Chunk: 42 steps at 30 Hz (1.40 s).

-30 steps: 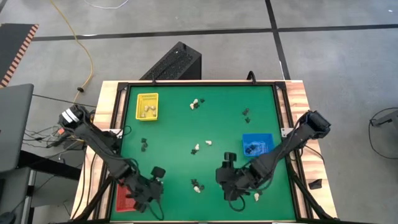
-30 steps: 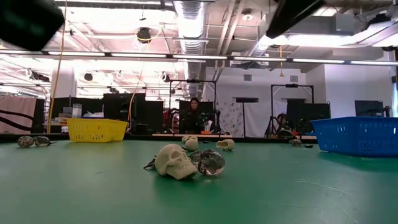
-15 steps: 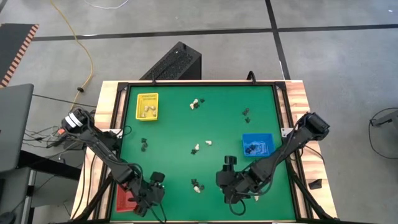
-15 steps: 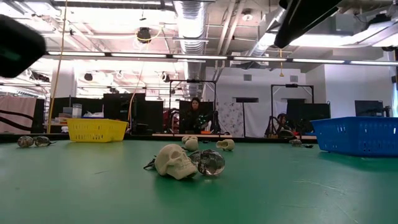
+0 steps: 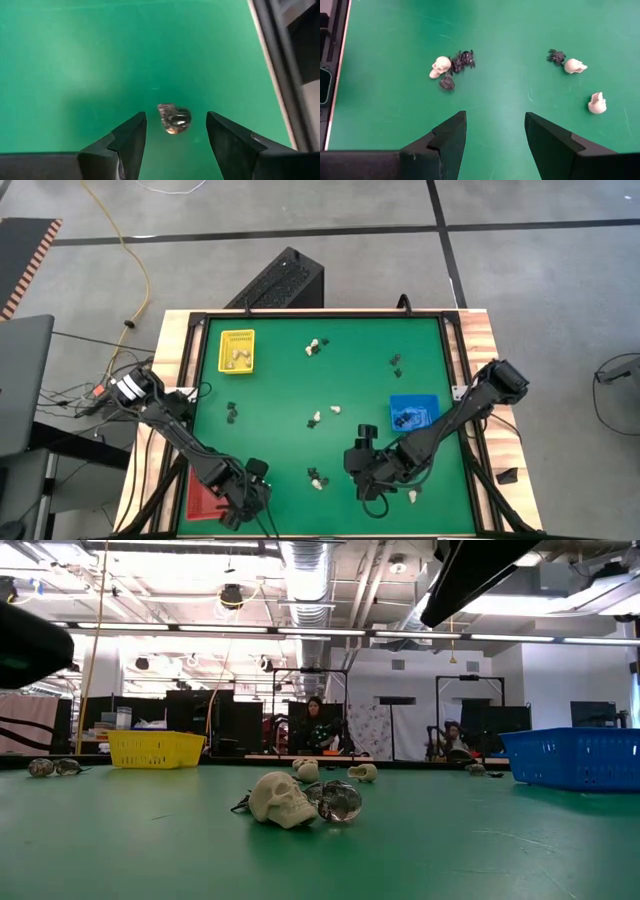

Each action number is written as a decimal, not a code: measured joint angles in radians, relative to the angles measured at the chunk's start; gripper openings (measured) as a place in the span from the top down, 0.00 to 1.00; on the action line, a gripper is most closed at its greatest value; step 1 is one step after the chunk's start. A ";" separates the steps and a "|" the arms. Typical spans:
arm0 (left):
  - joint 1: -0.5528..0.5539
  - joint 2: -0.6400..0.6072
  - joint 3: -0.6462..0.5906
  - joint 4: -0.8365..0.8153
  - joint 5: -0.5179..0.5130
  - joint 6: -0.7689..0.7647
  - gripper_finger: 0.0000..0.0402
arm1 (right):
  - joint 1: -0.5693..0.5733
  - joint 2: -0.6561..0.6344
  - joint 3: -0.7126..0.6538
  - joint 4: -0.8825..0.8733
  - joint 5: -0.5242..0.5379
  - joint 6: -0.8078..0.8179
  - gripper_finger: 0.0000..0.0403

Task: Sort Halloween decoration
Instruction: Put the black skull toy into the red bin

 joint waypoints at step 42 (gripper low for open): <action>-0.009 0.009 -0.052 0.094 -0.028 0.019 0.71 | 0.011 0.000 0.001 0.001 -0.004 0.007 0.42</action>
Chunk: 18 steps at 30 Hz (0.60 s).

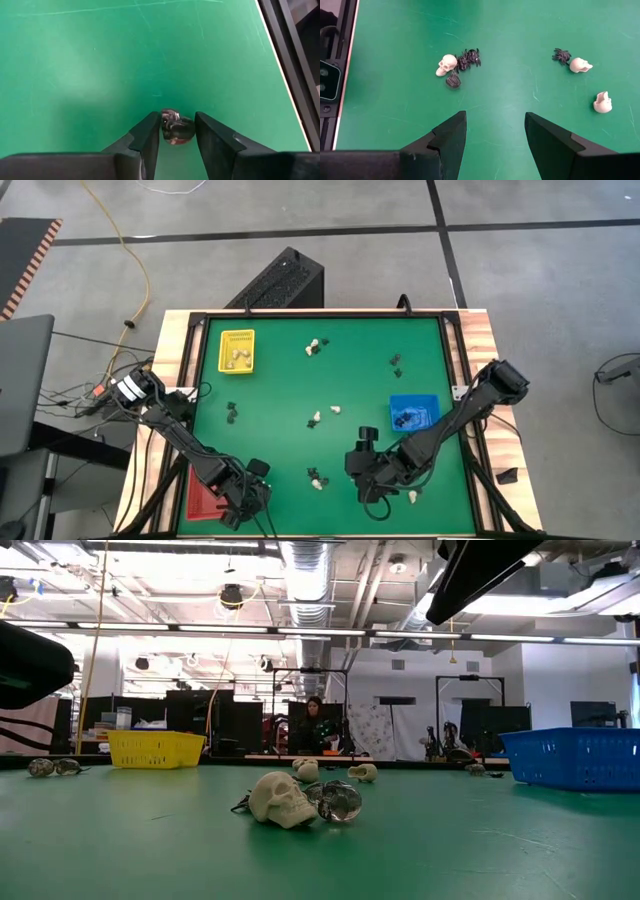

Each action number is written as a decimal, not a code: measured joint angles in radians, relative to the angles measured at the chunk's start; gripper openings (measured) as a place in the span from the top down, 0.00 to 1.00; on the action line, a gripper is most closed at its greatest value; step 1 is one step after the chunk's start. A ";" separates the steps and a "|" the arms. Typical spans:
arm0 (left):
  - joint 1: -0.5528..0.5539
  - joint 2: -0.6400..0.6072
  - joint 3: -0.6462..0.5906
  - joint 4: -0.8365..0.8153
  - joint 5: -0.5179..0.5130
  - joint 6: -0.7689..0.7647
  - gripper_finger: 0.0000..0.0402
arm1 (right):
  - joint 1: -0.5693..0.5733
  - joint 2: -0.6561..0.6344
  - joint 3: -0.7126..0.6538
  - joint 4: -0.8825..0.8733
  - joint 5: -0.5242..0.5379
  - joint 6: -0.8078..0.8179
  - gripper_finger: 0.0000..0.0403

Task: Sort Halloween decoration
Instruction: Put the black skull toy into the red bin

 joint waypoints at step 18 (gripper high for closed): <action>0.011 0.002 0.052 -0.050 0.000 0.048 0.71 | -0.001 0.000 0.000 0.000 0.000 0.001 0.42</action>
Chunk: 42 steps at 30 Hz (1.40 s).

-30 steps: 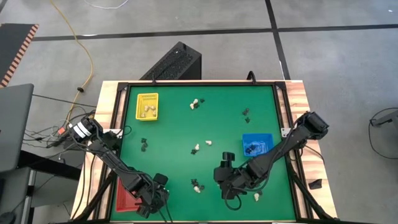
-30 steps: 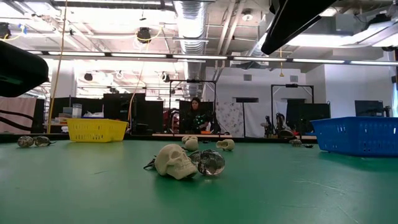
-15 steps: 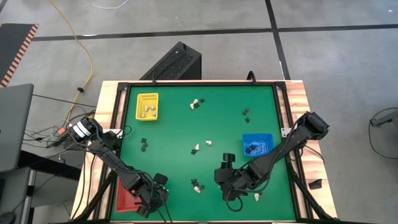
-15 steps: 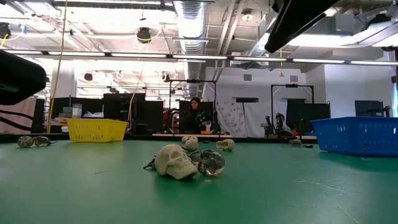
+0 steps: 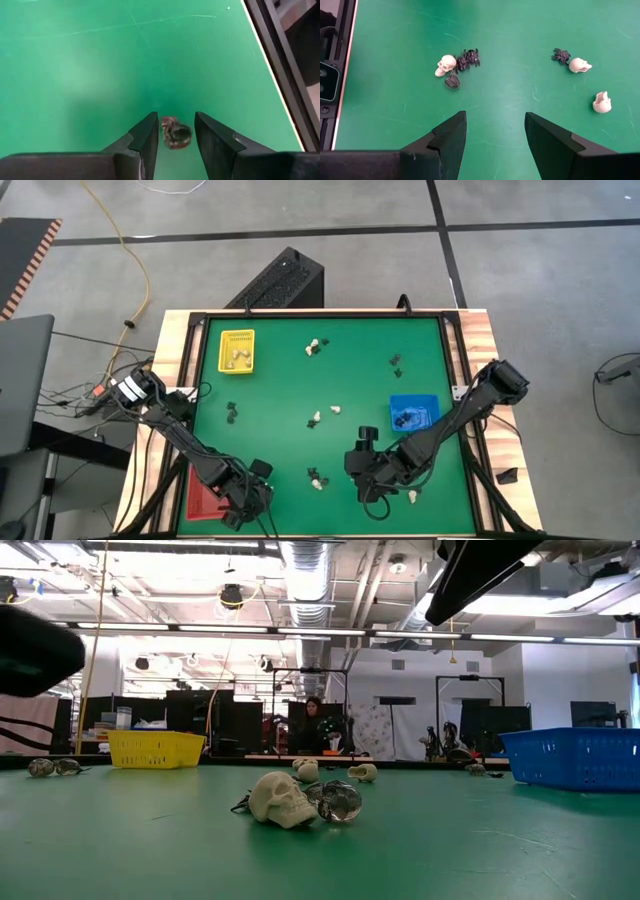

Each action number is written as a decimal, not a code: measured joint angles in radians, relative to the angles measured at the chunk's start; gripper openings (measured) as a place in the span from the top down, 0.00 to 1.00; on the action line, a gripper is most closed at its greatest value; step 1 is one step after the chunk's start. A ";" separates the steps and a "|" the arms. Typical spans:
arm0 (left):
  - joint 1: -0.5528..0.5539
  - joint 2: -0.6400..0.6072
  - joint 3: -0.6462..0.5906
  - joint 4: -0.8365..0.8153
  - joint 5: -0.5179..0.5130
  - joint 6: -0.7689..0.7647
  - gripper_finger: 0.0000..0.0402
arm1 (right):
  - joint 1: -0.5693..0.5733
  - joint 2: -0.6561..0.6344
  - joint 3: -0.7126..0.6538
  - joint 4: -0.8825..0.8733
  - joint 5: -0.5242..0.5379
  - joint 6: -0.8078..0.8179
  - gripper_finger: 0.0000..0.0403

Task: Sort Halloween decoration
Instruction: Put the black skull toy into the red bin

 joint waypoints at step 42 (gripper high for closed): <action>-0.021 0.059 0.029 -0.125 0.017 -0.020 0.68 | 0.006 0.000 0.000 0.008 -0.001 0.009 0.42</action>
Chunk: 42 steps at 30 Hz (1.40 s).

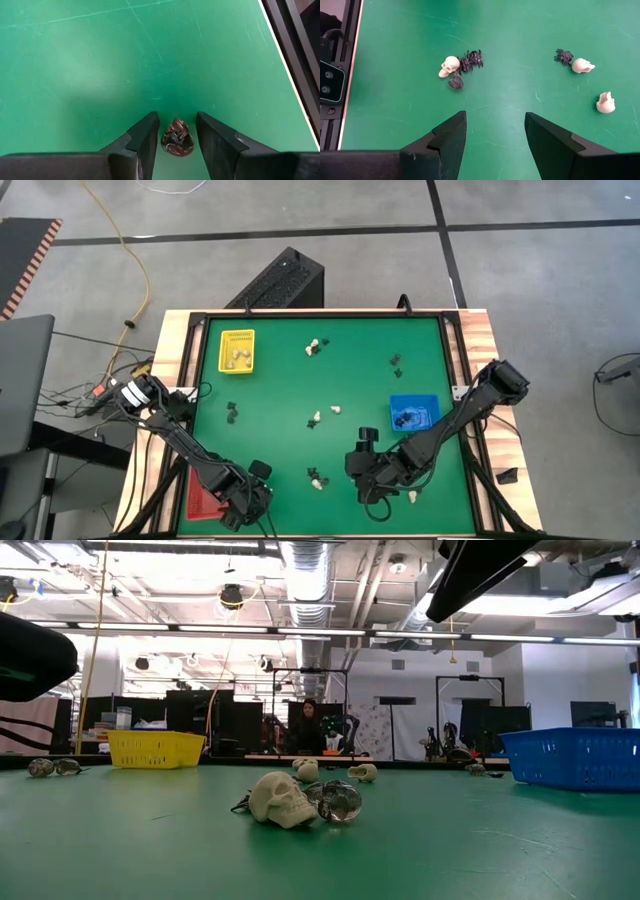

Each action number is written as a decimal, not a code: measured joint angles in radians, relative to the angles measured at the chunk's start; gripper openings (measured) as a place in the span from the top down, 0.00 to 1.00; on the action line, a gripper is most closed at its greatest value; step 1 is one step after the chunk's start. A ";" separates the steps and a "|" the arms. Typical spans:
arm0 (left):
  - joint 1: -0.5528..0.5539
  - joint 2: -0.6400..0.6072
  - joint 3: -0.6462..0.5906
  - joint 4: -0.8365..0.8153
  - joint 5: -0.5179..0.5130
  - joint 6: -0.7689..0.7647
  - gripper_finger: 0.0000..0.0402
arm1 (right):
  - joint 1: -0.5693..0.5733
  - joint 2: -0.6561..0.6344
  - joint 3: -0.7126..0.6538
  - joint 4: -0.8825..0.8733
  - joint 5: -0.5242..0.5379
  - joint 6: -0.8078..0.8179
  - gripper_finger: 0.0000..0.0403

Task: Sort Halloween decoration
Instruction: Put the black skull toy into the red bin

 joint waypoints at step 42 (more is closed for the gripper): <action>0.002 0.001 0.058 -0.094 -0.011 0.052 0.68 | 0.000 0.000 0.000 0.000 0.000 -0.010 0.42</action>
